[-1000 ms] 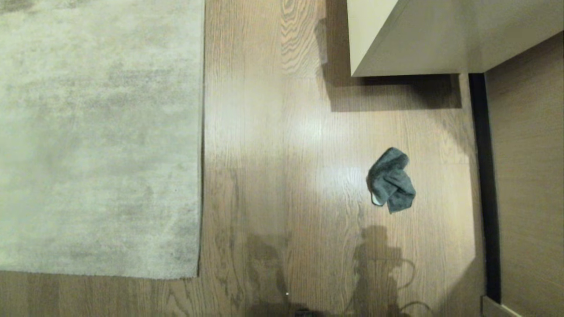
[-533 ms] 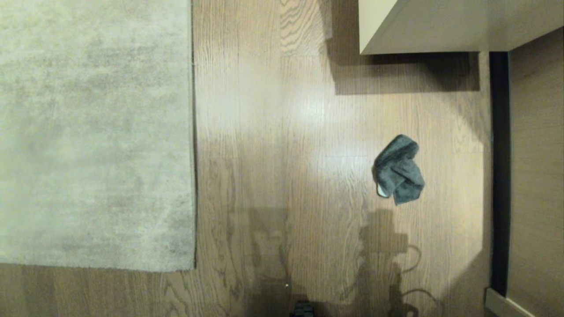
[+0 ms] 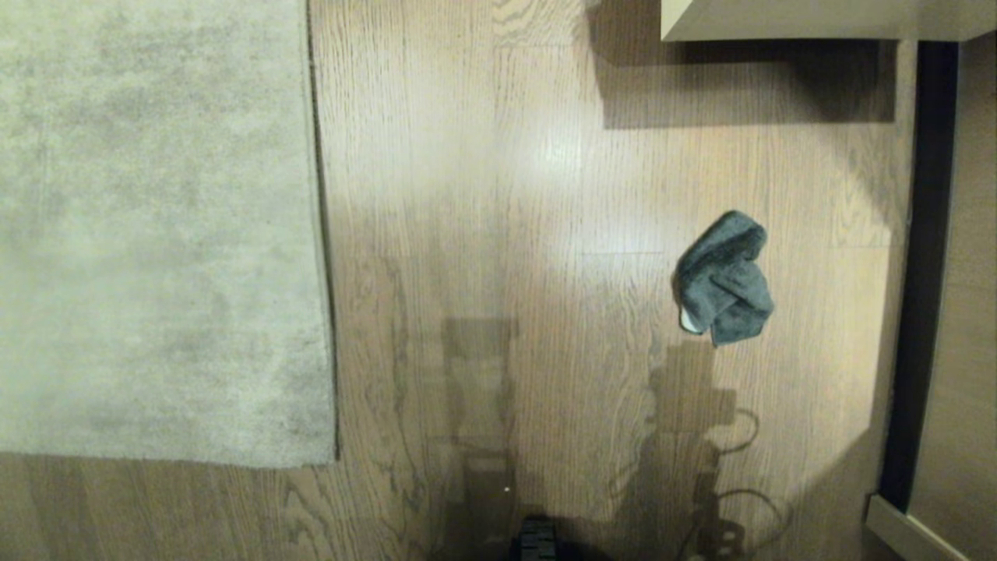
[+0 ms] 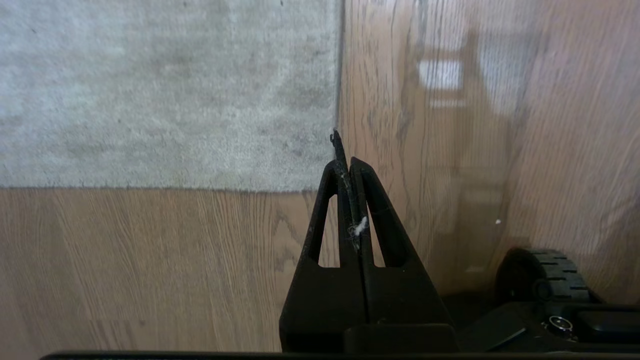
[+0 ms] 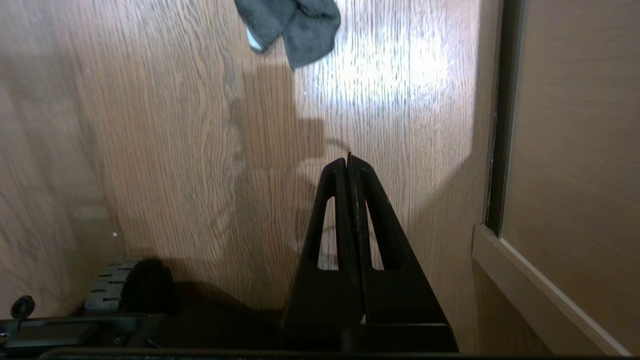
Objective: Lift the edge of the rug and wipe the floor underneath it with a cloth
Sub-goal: Pick up the rag
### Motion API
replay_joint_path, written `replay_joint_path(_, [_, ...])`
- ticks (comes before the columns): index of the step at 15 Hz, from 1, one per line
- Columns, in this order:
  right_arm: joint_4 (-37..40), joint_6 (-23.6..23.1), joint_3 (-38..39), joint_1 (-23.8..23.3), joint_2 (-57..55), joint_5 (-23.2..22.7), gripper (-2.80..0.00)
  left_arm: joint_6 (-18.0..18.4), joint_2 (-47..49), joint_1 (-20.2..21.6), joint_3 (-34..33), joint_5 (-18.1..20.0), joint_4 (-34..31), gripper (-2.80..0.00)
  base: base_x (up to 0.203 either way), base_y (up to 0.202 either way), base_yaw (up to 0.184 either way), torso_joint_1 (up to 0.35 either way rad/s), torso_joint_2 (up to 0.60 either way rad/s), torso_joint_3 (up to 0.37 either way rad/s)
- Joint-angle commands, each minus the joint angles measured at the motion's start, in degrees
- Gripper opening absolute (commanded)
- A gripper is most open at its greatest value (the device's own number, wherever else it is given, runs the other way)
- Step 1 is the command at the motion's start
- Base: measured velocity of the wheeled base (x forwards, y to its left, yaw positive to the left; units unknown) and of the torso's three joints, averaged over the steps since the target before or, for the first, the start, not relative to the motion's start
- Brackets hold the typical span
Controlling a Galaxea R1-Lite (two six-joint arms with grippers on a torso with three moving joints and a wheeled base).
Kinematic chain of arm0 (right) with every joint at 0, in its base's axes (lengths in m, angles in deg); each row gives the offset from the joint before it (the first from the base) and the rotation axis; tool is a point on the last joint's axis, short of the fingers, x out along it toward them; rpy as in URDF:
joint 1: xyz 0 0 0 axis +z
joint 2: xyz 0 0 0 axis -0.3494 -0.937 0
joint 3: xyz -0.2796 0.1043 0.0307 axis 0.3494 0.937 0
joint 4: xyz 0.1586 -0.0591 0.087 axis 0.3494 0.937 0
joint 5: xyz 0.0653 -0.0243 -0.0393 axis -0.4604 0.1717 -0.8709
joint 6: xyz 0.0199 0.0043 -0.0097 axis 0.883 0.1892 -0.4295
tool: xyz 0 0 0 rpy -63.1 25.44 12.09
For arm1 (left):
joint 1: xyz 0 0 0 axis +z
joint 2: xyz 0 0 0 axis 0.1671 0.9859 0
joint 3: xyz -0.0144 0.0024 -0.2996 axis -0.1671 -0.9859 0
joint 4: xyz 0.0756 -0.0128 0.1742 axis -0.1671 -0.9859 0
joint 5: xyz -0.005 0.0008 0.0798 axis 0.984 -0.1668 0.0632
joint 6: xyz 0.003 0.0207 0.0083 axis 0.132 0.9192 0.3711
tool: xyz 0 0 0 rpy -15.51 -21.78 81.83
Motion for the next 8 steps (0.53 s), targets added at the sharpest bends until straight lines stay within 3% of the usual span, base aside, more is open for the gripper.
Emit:
replay_joint_path(1, [0.0,0.0,0.0,0.0,-0.1,0.0,-2.8,0.0,0.0,0.0,0.0,0.0,0.0,-2.8,0.0,0.0,0.0,0.003,0.0,-0.198])
replay_joint_path(8, [0.0,0.0,0.0,0.0,-0.1,0.0,-2.8,0.0,0.0,0.0,0.0,0.0,0.0,-2.8,0.0,0.0,0.0,0.003,0.0,-0.184])
